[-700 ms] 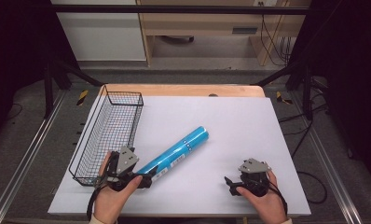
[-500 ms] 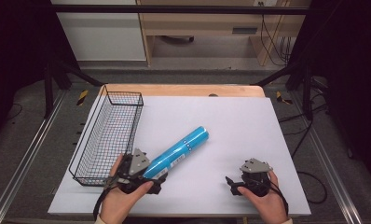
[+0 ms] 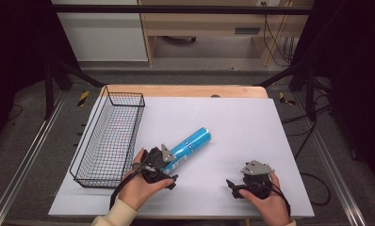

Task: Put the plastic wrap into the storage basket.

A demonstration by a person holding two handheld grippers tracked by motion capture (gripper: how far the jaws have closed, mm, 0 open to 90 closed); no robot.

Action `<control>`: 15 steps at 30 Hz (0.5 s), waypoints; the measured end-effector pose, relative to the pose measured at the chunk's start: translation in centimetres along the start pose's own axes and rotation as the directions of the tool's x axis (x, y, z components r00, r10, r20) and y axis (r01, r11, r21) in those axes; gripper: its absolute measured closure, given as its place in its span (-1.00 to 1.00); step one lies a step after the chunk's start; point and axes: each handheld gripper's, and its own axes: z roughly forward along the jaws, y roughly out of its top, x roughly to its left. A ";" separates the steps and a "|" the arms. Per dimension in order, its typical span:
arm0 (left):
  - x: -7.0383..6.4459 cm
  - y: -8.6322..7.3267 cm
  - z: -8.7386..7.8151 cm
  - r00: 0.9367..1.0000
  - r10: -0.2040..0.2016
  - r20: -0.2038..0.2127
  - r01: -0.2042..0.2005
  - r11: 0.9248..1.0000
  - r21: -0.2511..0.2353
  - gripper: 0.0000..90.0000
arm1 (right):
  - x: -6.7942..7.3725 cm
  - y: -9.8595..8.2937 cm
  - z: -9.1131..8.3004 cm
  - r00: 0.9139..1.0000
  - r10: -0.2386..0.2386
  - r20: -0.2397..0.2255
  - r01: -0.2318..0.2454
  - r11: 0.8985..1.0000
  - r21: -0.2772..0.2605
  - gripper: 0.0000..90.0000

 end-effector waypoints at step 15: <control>0.9 3.1 4.3 0.998 0.063 -0.030 -0.061 0.996 0.068 -0.74 | 0.4 0.2 0.1 1.000 -0.007 -0.026 0.007 1.000 -0.004 -0.83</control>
